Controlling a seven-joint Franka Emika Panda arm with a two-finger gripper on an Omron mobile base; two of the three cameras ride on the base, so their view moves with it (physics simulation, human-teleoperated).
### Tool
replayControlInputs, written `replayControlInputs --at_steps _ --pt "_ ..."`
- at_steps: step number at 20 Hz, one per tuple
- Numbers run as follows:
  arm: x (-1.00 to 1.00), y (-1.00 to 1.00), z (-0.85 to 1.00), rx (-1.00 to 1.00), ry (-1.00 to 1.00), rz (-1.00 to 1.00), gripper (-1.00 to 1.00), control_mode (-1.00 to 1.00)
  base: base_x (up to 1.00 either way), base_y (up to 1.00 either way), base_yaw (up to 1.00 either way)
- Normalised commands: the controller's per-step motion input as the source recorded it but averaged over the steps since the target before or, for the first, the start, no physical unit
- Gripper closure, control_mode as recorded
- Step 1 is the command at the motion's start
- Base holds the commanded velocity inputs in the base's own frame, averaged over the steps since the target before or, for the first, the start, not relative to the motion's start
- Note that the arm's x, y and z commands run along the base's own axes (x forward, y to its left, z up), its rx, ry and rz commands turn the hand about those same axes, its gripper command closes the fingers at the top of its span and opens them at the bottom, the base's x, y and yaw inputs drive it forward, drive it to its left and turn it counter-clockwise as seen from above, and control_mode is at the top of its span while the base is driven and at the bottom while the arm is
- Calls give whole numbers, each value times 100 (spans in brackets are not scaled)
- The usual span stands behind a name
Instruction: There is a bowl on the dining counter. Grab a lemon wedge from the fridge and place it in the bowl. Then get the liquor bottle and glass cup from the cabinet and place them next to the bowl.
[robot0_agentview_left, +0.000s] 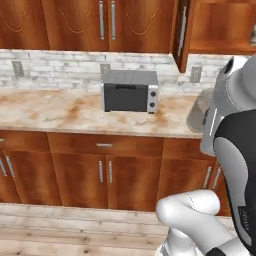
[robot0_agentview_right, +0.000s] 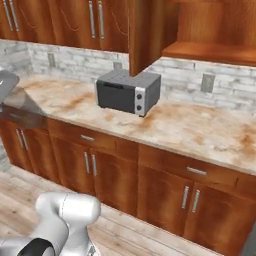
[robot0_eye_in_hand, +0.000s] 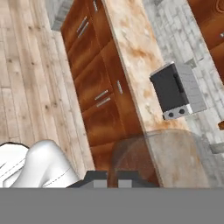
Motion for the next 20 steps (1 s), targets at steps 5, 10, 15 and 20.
replayControlInputs --at_steps 5,10,15,20 --pt "0 0 0 0 0 0 100 100 48 77 52" --pt "0 0 0 0 0 0 100 100 89 50 54" --pt "0 0 0 0 0 0 100 100 13 88 70" --pt "0 0 0 0 0 0 100 100 21 78 70"
